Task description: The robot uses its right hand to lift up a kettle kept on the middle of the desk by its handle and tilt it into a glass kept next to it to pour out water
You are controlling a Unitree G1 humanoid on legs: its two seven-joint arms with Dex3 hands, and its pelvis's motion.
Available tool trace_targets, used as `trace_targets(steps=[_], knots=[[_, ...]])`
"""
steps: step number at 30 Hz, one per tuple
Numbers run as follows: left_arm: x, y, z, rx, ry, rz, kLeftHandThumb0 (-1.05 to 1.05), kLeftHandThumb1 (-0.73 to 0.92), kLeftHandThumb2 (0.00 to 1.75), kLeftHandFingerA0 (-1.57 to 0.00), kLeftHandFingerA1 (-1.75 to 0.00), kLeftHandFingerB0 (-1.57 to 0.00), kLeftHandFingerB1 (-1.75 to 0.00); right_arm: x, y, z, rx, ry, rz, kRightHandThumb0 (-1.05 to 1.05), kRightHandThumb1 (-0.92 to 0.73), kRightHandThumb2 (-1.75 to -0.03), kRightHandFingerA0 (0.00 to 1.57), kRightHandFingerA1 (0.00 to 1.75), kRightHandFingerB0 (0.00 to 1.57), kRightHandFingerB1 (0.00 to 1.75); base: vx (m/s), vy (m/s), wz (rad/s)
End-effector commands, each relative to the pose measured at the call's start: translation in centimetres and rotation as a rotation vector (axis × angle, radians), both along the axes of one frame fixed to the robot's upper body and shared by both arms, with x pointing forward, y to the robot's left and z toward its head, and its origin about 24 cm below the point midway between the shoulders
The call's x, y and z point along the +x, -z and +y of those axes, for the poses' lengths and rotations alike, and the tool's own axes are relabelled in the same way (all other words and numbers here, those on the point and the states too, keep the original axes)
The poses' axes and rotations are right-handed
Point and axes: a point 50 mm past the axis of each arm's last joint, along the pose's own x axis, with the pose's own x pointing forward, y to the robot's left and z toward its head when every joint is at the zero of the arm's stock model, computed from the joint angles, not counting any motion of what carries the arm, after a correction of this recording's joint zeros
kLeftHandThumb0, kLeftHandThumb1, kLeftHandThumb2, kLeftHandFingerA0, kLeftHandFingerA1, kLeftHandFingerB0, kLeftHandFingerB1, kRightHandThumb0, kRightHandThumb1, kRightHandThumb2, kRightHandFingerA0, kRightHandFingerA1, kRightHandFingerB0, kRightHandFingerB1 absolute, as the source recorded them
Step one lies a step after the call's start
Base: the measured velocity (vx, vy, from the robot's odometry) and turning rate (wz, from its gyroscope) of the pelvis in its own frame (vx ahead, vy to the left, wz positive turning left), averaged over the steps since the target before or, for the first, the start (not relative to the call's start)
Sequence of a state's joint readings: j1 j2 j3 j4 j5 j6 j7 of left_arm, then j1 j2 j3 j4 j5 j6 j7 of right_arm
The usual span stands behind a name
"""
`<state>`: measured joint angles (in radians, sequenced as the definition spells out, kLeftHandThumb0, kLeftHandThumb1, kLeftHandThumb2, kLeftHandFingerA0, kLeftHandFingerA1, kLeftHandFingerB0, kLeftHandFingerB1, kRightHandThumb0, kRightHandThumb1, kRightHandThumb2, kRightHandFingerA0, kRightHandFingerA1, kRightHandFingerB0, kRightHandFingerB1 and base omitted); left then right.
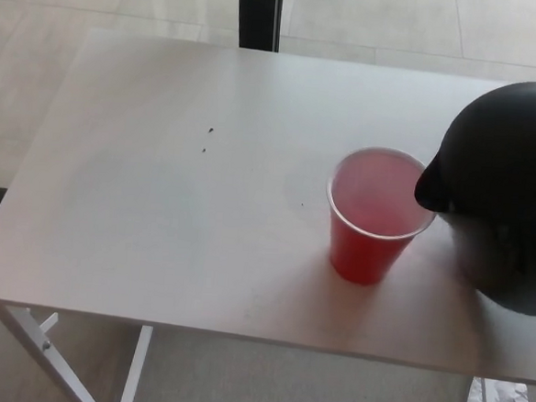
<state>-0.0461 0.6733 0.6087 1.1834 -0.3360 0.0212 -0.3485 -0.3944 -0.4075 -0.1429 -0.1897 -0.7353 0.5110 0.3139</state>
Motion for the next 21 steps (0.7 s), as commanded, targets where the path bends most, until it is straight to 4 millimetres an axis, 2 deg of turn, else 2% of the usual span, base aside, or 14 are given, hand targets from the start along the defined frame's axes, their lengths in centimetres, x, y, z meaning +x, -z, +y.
trace_targets(steps=[1, 3, 4, 5, 8, 9, 11, 14, 15, 16, 17, 18, 19, 21], knots=[[-0.1, -0.2, 0.2, 0.008, -0.015, -0.002, -1.05, 0.38, 1.24, -1.2, -1.22, -0.89, -1.61, -0.3, 2.4, -0.4, 0.102, 0.046, 0.057, -0.26, -0.63, -0.74, 0.86, 1.65, 0.76, 0.69, 0.0, 0.0, 0.0], [-0.1, -0.3, 0.2, 0.002, -0.016, -0.011, -1.05, 0.4, 1.23, -1.19, -1.23, -0.88, -1.62, -0.2, 2.9, -0.6, 0.137, 0.058, 0.068, -0.21, -0.62, -0.73, 0.91, 1.69, 0.72, 1.01, 0.0, 0.0, 0.0], [-0.1, -0.3, 0.2, 0.004, -0.011, -0.011, -1.05, 0.4, 1.23, -1.19, -1.23, -0.89, -1.62, -0.1, 3.0, -0.7, 0.165, 0.064, 0.075, -0.29, -0.6, -0.72, 0.98, 1.72, 0.71, 1.15, 0.0, 0.0, 0.0], [-0.1, -0.3, 0.2, 0.01, -0.008, -0.002, -1.05, 0.4, 1.24, -1.2, -1.22, -0.88, -1.61, 0.0, 3.2, -1.0, 0.183, 0.079, 0.082, -0.23, -0.61, -0.74, 0.88, 1.69, 0.66, 1.2, 0.0, 0.0, 0.0], [-0.1, -0.3, 0.3, 0.015, -0.003, 0.001, -1.05, 0.39, 1.24, -1.21, -1.22, -0.9, -1.6, 0.2, 3.6, -1.4, 0.198, 0.099, 0.088, -0.21, -0.59, -0.78, 0.91, 1.71, 0.65, 1.26, 0.0, 0.0, 0.0], [-0.1, -0.3, 0.2, 0.012, -0.001, 0.0, -1.05, 0.4, 1.25, -1.18, -1.2, -0.86, -1.6, 0.2, 4.6, -2.3, 0.25, 0.127, 0.103, -0.18, -0.58, -0.8, 0.99, 1.72, 0.67, 1.38, 0.0, 0.0, 0.0], [-0.1, -0.3, 0.2, 0.011, 0.001, 0.001, -1.05, 0.4, 1.26, -1.24, -1.18, -0.87, -1.59, 0.2, 5.1, -2.7, 0.271, 0.14, 0.11, -0.17, -0.54, -0.91, 1.01, 1.72, 0.73, 1.41, 0.0, 0.0, 0.0], [-0.1, -0.3, 0.2, 0.009, -0.001, 0.001, -1.05, 0.38, 1.25, -1.22, -1.2, -0.88, -1.6, 0.1, 6.2, -3.5, 0.259, 0.191, 0.154, -0.22, -0.55, -0.88, 0.96, 1.73, 0.71, 1.44, 0.0, 0.0, 0.0], [-0.1, -0.3, 0.2, 0.012, 0.005, -0.001, -1.05, 0.4, 1.25, -1.2, -1.19, -0.87, -1.58, -0.1, 6.7, -3.8, 0.243, 0.202, 0.171, -0.29, -0.55, -0.82, 0.97, 1.67, 0.76, 1.4, 0.0, 0.0, 0.0], [-0.2, -0.2, 0.2, 0.01, -0.003, -0.002, -1.05, 0.4, 1.24, -1.21, -1.19, -0.9, -1.57, -0.2, 7.1, -4.1, 0.254, 0.23, 0.183, -0.29, -0.59, -0.73, 0.83, 1.51, 0.8, 1.34, 0.0, 0.0, 0.0], [-0.2, -0.3, 0.2, 0.01, -0.004, -0.004, -1.05, 0.4, 1.24, -1.21, -1.19, -0.91, -1.57, -0.3, 7.3, -4.1, 0.265, 0.242, 0.183, -0.27, -0.63, -0.68, 0.79, 1.5, 0.71, 1.21, 0.0, 0.0, 0.0], [-0.2, -0.3, 0.2, 0.009, -0.004, -0.006, -1.05, 0.4, 1.24, -1.21, -1.19, -0.91, -1.57, -0.4, 7.4, -4.2, 0.279, 0.255, 0.181, -0.27, -0.63, -0.68, 0.79, 1.5, 0.71, 1.21, 0.0, 0.0, 0.0], [-0.2, -0.3, 0.3, 0.018, 0.001, 0.011, -1.05, 0.4, 1.25, -1.23, -1.18, -0.92, -1.57, -0.7, 8.3, -4.8, 0.297, 0.302, 0.19, -0.26, -0.66, -0.63, 0.74, 1.43, 0.58, 0.8, 0.0, 0.0, 0.0], [-0.3, -0.3, 0.3, 0.017, -0.001, 0.006, -1.05, 0.4, 1.24, -1.25, -1.17, -0.93, -1.56, -0.8, 8.6, -5.0, 0.303, 0.307, 0.19, -0.29, -0.66, -0.63, 0.77, 1.54, 0.64, 0.8, 0.0, 0.0, 0.0]])
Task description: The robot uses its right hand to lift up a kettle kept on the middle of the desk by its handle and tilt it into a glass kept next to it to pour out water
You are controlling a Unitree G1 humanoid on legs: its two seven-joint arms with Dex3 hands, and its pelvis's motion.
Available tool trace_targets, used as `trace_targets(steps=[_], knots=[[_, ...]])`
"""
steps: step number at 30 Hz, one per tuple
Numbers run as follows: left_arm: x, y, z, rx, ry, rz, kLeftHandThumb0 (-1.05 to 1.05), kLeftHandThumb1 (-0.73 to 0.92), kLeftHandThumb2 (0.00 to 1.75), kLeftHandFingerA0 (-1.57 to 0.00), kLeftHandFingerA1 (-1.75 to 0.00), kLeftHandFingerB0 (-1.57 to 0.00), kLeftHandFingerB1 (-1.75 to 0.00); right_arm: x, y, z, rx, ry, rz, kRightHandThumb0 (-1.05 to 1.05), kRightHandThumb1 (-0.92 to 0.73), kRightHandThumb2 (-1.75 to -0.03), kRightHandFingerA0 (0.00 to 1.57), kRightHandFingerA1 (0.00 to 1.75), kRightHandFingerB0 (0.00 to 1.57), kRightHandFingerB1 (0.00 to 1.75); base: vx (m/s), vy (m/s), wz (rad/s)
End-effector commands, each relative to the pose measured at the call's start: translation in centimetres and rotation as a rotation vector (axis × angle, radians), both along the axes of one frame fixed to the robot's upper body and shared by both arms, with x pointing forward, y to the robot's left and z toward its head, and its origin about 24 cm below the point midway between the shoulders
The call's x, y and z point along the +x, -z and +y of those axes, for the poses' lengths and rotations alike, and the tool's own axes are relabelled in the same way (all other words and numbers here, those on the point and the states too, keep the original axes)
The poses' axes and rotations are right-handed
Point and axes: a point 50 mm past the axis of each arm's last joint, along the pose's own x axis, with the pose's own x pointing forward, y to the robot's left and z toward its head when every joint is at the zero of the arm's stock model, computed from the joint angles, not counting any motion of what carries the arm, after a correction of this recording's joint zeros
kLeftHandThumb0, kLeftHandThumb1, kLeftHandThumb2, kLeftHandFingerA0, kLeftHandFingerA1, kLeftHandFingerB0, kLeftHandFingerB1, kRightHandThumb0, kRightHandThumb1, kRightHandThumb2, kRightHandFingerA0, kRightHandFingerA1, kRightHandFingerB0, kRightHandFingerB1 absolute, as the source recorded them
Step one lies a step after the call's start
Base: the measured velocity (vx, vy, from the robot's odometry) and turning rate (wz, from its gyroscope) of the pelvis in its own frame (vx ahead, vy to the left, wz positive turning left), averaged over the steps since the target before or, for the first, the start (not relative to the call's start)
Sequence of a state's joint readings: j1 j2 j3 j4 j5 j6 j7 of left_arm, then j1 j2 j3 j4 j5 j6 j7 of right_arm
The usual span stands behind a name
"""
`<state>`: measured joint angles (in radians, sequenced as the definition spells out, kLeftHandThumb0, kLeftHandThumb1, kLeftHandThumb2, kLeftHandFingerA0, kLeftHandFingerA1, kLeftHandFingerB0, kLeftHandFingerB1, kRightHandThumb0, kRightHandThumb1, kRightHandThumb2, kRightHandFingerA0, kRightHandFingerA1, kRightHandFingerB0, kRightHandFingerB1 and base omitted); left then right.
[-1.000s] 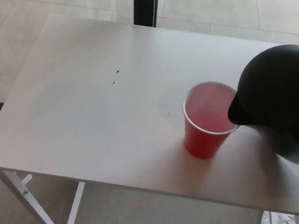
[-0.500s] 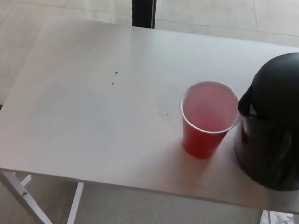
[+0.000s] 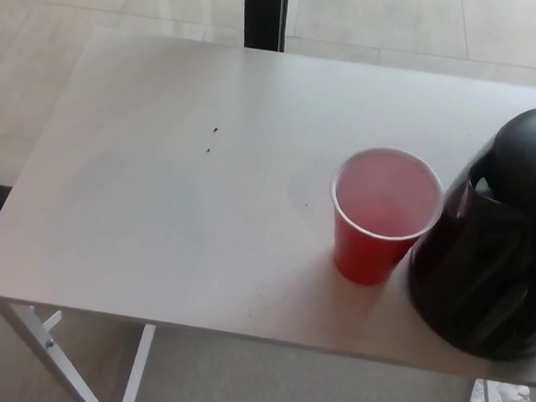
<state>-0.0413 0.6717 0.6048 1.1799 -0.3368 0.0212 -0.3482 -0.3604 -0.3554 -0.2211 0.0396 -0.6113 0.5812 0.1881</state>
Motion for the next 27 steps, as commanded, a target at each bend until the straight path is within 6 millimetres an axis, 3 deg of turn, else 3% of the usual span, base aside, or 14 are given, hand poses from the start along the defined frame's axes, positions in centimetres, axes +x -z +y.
trace_targets(steps=[1, 2, 5, 8, 9, 10, 11, 14, 15, 17, 18, 19, 21, 27], knots=[[-0.2, -0.4, 0.3, 0.015, -0.004, -0.003, -1.05, 0.39, 1.24, -1.24, -1.18, -0.92, -1.58, -1.0, 2.9, -1.4, 0.049, 0.102, 0.063, -0.28, -0.65, -0.63, 0.8, 1.61, 0.73, 1.15, 0.0, 0.0, 0.0], [-0.2, -0.4, 0.3, 0.011, -0.007, -0.009, -1.05, 0.39, 1.24, -1.23, -1.19, -0.91, -1.59, -1.1, 3.1, -1.5, 0.049, 0.111, 0.047, -0.28, -0.61, -0.71, 0.83, 1.59, 0.72, 1.32, 0.0, 0.0, 0.0], [-0.2, -0.3, 0.3, 0.008, -0.015, -0.006, -1.05, 0.4, 1.24, -1.17, -1.25, -0.89, -1.61, -1.6, 3.3, -1.5, 0.06, 0.111, 0.016, -0.3, -0.6, -0.68, 0.81, 1.53, 0.81, 1.21, 0.0, 0.0, 0.0], [-0.3, -0.4, 0.3, 0.013, -0.011, -0.006, -1.05, 0.4, 1.24, -1.17, -1.26, -0.89, -1.61, -1.8, 3.8, -1.6, 0.09, 0.12, -0.014, -0.25, -0.59, -0.72, 0.81, 1.59, 0.79, 1.37, 0.0, 0.0, 0.0], [-0.3, -0.3, 0.3, 0.01, -0.014, -0.01, -1.05, 0.39, 1.23, -1.23, -1.19, -0.92, -1.58, -1.9, 3.9, -1.6, 0.127, 0.094, -0.021, -0.25, -0.64, -0.68, 0.8, 1.33, 0.78, 0.64, 0.0, 0.0, 0.0], [-0.3, -0.2, 0.3, 0.006, -0.017, -0.016, -1.05, 0.39, 1.23, -1.25, -1.18, -0.92, -1.58, -2.0, 4.0, -1.4, 0.192, 0.045, -0.025, -0.33, -0.68, -0.61, 0.79, 1.24, 0.62, 0.53, 0.0, 0.0, 0.0], [-0.3, -0.3, 0.2, 0.004, -0.016, -0.019, -1.05, 0.4, 1.23, -1.19, -1.23, -0.9, -1.6, -2.0, 3.9, -1.1, 0.239, 0.0, -0.012, -0.41, -0.68, -0.6, 0.74, 0.89, 0.35, 0.38, 0.0, 0.0, 0.0], [-0.3, -0.3, 0.2, 0.01, -0.007, -0.01, -1.05, 0.4, 1.24, -1.2, -1.23, -0.89, -1.61, -2.1, 3.8, -0.7, 0.273, -0.066, -0.005, -0.43, -0.66, -0.6, 0.76, 0.81, 0.26, 0.34, 0.0, 0.0, 0.0], [-0.3, -0.2, 0.2, 0.007, -0.011, -0.009, -1.05, 0.4, 1.24, -1.16, -1.25, -0.87, -1.6, -2.1, 3.6, -0.5, 0.28, -0.081, -0.001, -0.56, -0.49, -0.78, 0.66, 0.92, 0.09, 0.39, 0.0, 0.0, 0.0], [-0.3, -0.2, 0.2, 0.0, -0.024, -0.012, -1.05, 0.39, 1.24, -1.2, -1.23, -0.89, -1.59, -2.4, 3.1, -0.1, 0.307, -0.145, 0.009, -0.52, -0.62, -0.58, 0.16, 0.48, 0.03, 0.24, 0.0, 0.0, 0.0], [-0.3, -0.2, 0.2, 0.006, -0.019, -0.005, -1.05, 0.41, 1.24, -1.19, -1.22, -0.9, -1.59, -2.5, 2.8, 0.0, 0.317, -0.188, 0.022, -0.63, -0.41, -0.8, 0.03, 0.47, 0.0, 0.16, 0.0, 0.0, 0.0], [-0.3, -0.2, 0.2, 0.007, -0.017, -0.005, -1.05, 0.41, 1.24, -1.19, -1.22, -0.9, -1.59, -2.6, 2.7, 0.1, 0.318, -0.204, 0.033, -0.63, -0.41, -0.8, 0.03, 0.47, 0.0, 0.16, 0.0, 0.0, 0.0], [-0.3, -0.2, 0.2, 0.005, -0.007, -0.011, -1.05, 0.4, 1.24, -1.2, -1.23, -0.91, -1.58, -2.9, 1.8, 0.6, 0.313, -0.285, 0.002, -0.75, -0.44, -0.75, 0.0, 0.05, 0.0, 0.0, 0.0, 0.0, 0.0], [-0.3, -0.1, 0.2, -0.001, -0.015, -0.015, -1.05, 0.4, 1.24, -1.16, -1.26, -0.92, -1.57, -2.7, -0.6, 1.4, 0.244, -0.355, -0.049, -0.86, -0.42, -0.74, 0.0, 0.0, 0.0, 0.01, 0.0, 0.0, 0.0]])
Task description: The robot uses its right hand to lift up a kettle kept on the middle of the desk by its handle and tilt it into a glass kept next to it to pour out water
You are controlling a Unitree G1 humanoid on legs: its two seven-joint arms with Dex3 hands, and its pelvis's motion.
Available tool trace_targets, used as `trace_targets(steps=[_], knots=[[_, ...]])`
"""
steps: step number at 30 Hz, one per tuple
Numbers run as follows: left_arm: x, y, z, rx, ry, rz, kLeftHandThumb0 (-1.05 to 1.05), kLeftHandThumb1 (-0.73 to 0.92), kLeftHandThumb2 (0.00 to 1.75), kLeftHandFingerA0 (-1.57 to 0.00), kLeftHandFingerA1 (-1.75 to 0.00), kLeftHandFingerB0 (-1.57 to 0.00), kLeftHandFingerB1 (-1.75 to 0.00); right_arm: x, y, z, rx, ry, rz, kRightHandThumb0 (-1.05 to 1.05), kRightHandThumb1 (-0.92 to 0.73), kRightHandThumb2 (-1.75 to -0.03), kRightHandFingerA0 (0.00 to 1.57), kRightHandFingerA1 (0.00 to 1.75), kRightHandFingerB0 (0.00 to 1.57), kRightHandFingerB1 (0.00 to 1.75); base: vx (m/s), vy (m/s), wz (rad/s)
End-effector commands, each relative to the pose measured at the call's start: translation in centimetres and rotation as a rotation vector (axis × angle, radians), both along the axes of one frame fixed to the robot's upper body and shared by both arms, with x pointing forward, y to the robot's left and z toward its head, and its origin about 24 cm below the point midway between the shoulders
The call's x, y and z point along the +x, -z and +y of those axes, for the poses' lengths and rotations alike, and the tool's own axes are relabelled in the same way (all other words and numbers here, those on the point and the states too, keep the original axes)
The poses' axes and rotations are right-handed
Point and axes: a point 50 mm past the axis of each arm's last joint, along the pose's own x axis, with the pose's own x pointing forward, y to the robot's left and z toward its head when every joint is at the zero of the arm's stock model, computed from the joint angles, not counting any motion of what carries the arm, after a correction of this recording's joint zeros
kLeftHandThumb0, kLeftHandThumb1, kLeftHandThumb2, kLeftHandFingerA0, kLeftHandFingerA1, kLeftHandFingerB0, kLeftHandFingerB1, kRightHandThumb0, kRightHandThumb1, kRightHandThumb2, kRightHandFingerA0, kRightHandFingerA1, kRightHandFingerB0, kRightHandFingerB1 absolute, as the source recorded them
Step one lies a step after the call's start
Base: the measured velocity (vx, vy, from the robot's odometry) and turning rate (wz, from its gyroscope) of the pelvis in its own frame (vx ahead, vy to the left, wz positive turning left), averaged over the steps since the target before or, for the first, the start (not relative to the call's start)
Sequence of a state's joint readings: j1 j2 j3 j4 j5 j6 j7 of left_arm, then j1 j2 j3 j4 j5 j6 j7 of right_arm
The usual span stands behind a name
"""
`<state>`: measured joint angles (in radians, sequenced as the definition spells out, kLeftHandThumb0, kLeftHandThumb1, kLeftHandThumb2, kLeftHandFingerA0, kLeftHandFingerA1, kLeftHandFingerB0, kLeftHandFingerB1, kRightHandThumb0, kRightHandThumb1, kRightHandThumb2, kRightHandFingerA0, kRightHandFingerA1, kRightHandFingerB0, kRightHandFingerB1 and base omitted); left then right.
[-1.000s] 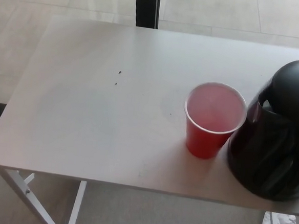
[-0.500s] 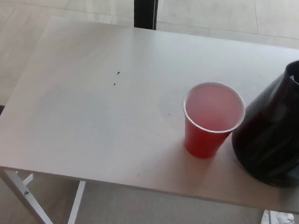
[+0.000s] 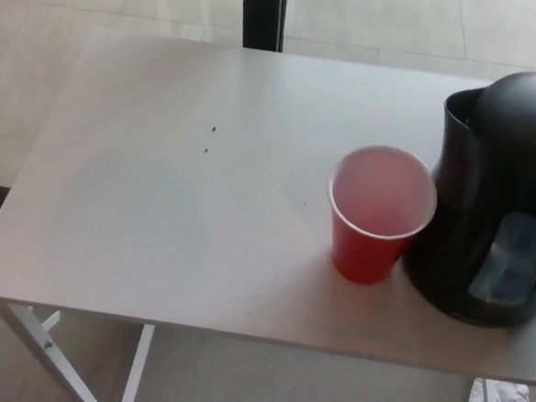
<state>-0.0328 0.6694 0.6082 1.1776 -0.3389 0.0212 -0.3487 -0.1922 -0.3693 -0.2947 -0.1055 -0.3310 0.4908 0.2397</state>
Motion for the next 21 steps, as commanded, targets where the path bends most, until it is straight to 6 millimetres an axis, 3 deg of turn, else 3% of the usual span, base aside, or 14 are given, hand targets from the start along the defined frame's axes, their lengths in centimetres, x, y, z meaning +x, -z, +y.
trace_targets(steps=[1, 3, 4, 5, 6, 9, 10, 12, 15, 19, 20, 21], knots=[[-0.1, -0.2, 0.1, 0.003, -0.008, -0.013, -1.05, 0.4, 1.24, -1.16, -1.26, -0.92, -1.57, -0.2, -2.5, 1.5, 0.043, -0.221, -0.03, -0.86, -0.42, -0.74, 0.0, 0.0, 0.0, 0.01, 0.0, 0.0, 0.0], [-0.1, -0.1, 0.1, -0.002, -0.011, -0.015, -1.05, 0.39, 1.24, -1.15, -1.27, -0.91, -1.57, -0.2, -2.9, 1.5, 0.018, -0.224, -0.026, -0.89, -0.44, -0.74, 0.0, 0.0, 0.0, 0.0, 0.0, 0.0, 0.0], [-0.1, -0.1, 0.1, -0.003, -0.012, -0.018, -1.05, 0.38, 1.23, -1.22, -1.2, -0.92, -1.57, -0.4, -3.4, 1.3, 0.008, -0.237, -0.03, -0.88, -0.54, -0.57, 0.0, 0.0, 0.0, 0.0, 0.0, 0.0, 0.0], [-0.2, -0.1, 0.1, -0.003, -0.012, -0.018, -1.05, 0.38, 1.23, -1.22, -1.2, -0.92, -1.57, -0.4, -3.5, 1.3, 0.007, -0.24, -0.029, -0.88, -0.54, -0.57, 0.0, 0.0, 0.0, 0.0, 0.0, 0.0, 0.0], [-0.2, -0.1, 0.1, -0.002, -0.013, -0.016, -1.05, 0.38, 1.24, -1.24, -1.18, -0.94, -1.56, -0.5, -3.7, 1.1, 0.016, -0.253, -0.03, -0.85, -0.48, -0.7, 0.0, 0.0, 0.0, 0.0, 0.0, 0.0, 0.0], [-0.2, -0.2, 0.2, 0.009, -0.016, -0.005, -1.05, 0.4, 1.26, -1.26, -1.15, -0.93, -1.55, -1.1, -4.7, 0.2, 0.022, -0.284, -0.02, -0.86, -0.48, -0.7, 0.0, 0.0, 0.0, 0.0, 0.0, 0.0, 0.0], [-0.3, -0.1, 0.2, 0.006, -0.016, -0.009, -1.05, 0.4, 1.24, -1.25, -1.17, -0.94, -1.54, -1.5, -5.2, -0.6, 0.017, -0.278, -0.002, -0.97, -0.56, -0.9, 0.0, 0.18, 0.0, 0.0, 0.0, 0.0, 0.0], [-0.3, -0.1, 0.2, 0.006, -0.016, -0.008, -1.05, 0.4, 1.24, -1.22, -1.2, -0.94, -1.55, -1.7, -5.4, -0.8, 0.022, -0.285, 0.0, -0.97, -0.56, -0.91, 0.0, 0.2, 0.0, 0.0, 0.0, 0.0, 0.0], [-0.3, 0.0, 0.2, 0.0, -0.02, -0.012, -1.05, 0.41, 1.24, -1.18, -1.22, -0.91, -1.55, -3.2, -6.5, -2.5, 0.073, -0.281, -0.012, -0.99, -0.61, -0.9, 0.0, 0.17, 0.0, 0.0, 0.0, 0.0, 0.0], [-0.6, 0.0, 0.2, 0.003, -0.029, -0.006, -1.05, 0.4, 1.24, -1.24, -1.18, -0.95, -1.53, -6.5, -7.3, -5.6, 0.082, -0.198, -0.033, -0.97, -0.59, -0.89, 0.0, 0.19, 0.0, 0.0, 0.0, 0.0, 0.0], [-0.6, 0.1, 0.2, 0.002, -0.03, -0.006, -1.05, 0.4, 1.24, -1.24, -1.18, -0.95, -1.53, -6.5, -7.3, -5.5, 0.082, -0.201, -0.033, -0.97, -0.59, -0.89, 0.0, 0.19, 0.0, 0.0, 0.0, 0.0, 0.0], [-0.7, 0.0, 0.2, -0.015, -0.022, -0.032, -1.05, 0.36, 1.2, -1.22, -1.19, -0.93, -1.57, -8.2, -7.5, -7.0, 0.086, -0.151, -0.016, -0.97, -0.57, -0.9, 0.0, 0.25, 0.0, 0.1, 0.0, 0.0, 0.0]])
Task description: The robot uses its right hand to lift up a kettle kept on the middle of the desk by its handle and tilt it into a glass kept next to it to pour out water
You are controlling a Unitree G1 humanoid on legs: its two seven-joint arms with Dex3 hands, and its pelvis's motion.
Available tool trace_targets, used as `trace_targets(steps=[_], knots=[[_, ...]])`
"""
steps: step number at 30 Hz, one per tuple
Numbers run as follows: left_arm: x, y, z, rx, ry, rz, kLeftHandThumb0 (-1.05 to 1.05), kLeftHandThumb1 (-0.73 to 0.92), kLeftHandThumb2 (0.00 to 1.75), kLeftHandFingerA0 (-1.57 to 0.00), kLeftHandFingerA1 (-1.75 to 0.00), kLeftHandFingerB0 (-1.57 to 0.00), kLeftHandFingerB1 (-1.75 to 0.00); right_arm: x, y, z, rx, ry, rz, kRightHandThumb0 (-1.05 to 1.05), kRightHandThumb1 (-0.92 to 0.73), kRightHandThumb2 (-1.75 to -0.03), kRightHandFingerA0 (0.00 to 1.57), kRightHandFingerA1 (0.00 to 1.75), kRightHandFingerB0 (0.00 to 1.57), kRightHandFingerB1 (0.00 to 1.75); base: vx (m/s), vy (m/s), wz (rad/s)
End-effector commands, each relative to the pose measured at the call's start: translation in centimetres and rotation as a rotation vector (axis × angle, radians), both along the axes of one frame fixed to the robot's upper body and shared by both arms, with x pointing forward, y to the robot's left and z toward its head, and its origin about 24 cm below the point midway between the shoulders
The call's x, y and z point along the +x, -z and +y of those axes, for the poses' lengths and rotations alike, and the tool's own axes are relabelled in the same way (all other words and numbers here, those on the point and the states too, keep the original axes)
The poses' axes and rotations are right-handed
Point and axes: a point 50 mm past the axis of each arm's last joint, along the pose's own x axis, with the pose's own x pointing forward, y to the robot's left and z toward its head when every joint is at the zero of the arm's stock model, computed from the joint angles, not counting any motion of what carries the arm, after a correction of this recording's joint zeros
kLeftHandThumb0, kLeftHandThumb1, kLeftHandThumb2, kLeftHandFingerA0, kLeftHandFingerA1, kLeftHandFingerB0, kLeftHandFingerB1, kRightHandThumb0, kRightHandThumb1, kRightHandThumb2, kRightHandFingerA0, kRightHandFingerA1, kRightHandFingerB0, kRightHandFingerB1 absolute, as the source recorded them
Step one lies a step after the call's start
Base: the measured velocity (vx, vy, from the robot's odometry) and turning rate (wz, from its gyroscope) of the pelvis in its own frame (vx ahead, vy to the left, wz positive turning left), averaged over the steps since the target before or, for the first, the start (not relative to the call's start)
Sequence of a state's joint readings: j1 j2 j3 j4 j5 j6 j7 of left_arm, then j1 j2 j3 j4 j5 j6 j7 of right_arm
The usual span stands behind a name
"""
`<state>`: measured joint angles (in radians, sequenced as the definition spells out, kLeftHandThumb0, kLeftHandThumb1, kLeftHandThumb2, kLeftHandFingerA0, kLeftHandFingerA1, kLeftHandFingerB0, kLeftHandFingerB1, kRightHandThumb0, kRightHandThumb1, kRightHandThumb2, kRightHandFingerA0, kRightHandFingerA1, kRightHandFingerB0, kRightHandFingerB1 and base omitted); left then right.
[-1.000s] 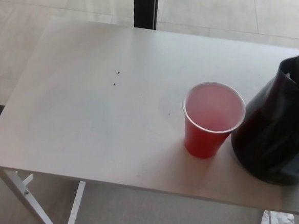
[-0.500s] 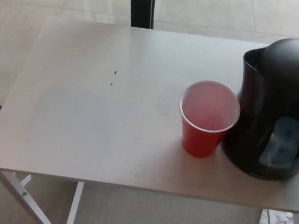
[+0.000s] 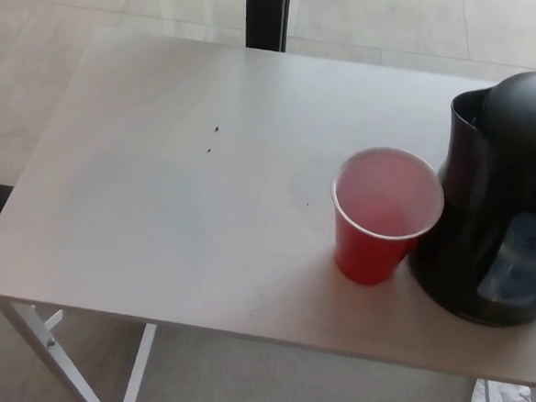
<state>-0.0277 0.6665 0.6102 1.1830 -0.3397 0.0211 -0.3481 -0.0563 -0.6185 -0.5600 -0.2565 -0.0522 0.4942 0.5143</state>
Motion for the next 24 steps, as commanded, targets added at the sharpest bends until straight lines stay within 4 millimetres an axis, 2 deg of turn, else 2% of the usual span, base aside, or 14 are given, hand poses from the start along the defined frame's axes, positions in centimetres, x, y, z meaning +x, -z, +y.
trace_targets(steps=[1, 2, 7, 8, 9, 11, 12, 13, 18, 19, 20, 21, 22, 24], knots=[[-0.5, -0.2, 0.2, -0.012, -0.017, -0.04, -1.05, 0.36, 1.2, -1.22, -1.19, -0.93, -1.57, -3.9, -1.3, -2.8, 0.063, -0.011, 0.025, -0.97, -0.57, -0.9, 0.0, 0.25, 0.0, 0.1, 0.0, 0.0, 0.0], [-0.5, -0.1, 0.2, -0.007, -0.029, -0.026, -1.05, 0.38, 1.21, -1.26, -1.15, -0.93, -1.55, -6.0, -1.0, -4.9, 0.127, 0.018, 0.002, -0.88, -0.52, -0.89, 0.0, 0.27, 0.0, 0.2, 0.0, 0.0, 0.0], [-0.5, -0.1, 0.2, -0.01, -0.034, -0.023, -1.05, 0.38, 1.21, -1.26, -1.15, -0.93, -1.55, -6.2, -1.0, -5.0, 0.134, 0.01, -0.001, -0.88, -0.52, -0.89, 0.0, 0.27, 0.0, 0.2, 0.0, 0.0, 0.0], [-0.5, -0.1, 0.2, -0.003, -0.023, -0.015, -1.05, 0.4, 1.23, -1.24, -1.17, -0.91, -1.56, -13.5, 0.8, -11.2, 0.401, 0.286, -0.073, -0.76, -0.49, -0.56, 0.44, 0.58, 0.2, 0.45, 0.0, 0.0, 0.0], [-0.5, -0.1, 0.2, 0.001, -0.019, -0.013, -1.05, 0.41, 1.26, -1.3, -1.12, -0.93, -1.58, -17.7, 1.7, -13.4, 0.51, 0.432, -0.154, -0.73, -0.43, -0.83, 0.5, 0.65, 0.17, 0.51, 0.0, 0.0, 0.0], [-0.7, 0.0, 0.2, -0.001, -0.034, -0.016, -1.05, 0.41, 1.26, -1.28, -1.12, -0.91, -1.59, -20.6, 2.6, -15.4, 0.544, 0.645, -0.252, -0.84, -0.49, -0.83, 0.43, 0.71, 0.09, 0.5, 0.0, 0.0, 0.0], [-0.7, 0.0, 0.2, -0.003, -0.036, -0.014, -1.05, 0.38, 1.23, -1.25, -1.18, -0.9, -1.59, -21.3, 3.0, -15.9, 0.553, 0.707, -0.279, -0.72, -0.58, -0.58, 0.33, 0.77, 0.08, 0.46, 0.0, 0.0, 0.0], [-0.8, 0.0, 0.3, -0.004, -0.035, -0.011, -1.05, 0.39, 1.24, -1.3, -1.12, -0.91, -1.57, -22.0, 3.6, -16.6, 0.594, 0.789, -0.329, -0.77, -0.48, -0.83, 0.2, 0.77, 0.03, 0.45, 0.0, 0.0, 0.0], [-0.8, 0.0, 0.3, -0.008, -0.05, -0.014, -1.05, 0.4, 1.25, -1.17, -1.21, -0.83, -1.61, -22.7, 5.8, -18.0, 0.774, 1.053, -0.509, -0.79, -0.45, -0.8, 0.02, 0.67, 0.0, 0.22, 0.0, 0.0, 0.0], [-0.8, 0.0, 0.3, 0.001, -0.043, -0.008, -1.05, 0.42, 1.26, -1.24, -1.19, -0.89, -1.59, -22.3, 7.6, -18.0, 0.828, 1.143, -0.569, -0.7, -0.65, -0.6, 0.0, 0.94, 0.0, 0.0, 0.0, 0.0, 0.0], [-0.6, -0.1, 0.3, 0.007, -0.031, -0.001, -1.05, 0.41, 1.24, -1.19, -1.24, -0.87, -1.61, -22.2, 8.8, -17.8, 0.951, 1.193, -0.68, -0.73, -0.59, -0.72, 0.0, 0.56, 0.0, 0.0, 0.0, 0.0, 0.0], [-0.6, 0.0, 0.2, 0.004, -0.023, -0.001, -1.05, 0.4, 1.24, -1.2, -1.24, -0.87, -1.62, -21.9, 9.7, -17.6, 0.996, 1.273, -0.687, -0.67, -0.71, -0.51, 0.03, 1.63, 0.0, 0.02, 0.0, 0.0, 0.0], [-0.6, 0.2, 0.0, -0.001, -0.023, -0.002, -1.05, 0.4, 1.24, -1.17, -1.26, -0.85, -1.63, -21.5, 10.5, -17.4, 1.008, 1.309, -0.678, -0.61, -0.74, -0.55, 0.0, 1.38, 0.0, 0.0, 0.0, 0.0, 0.0], [-0.7, 0.3, 0.0, -0.001, -0.022, 0.003, -1.05, 0.4, 1.24, -1.18, -1.25, -0.85, -1.62, -21.1, 12.1, -16.9, 1.011, 1.35, -0.656, -0.61, -0.81, -0.5, 0.06, 1.58, 0.0, 0.0, 0.0, 0.0, 0.0]])
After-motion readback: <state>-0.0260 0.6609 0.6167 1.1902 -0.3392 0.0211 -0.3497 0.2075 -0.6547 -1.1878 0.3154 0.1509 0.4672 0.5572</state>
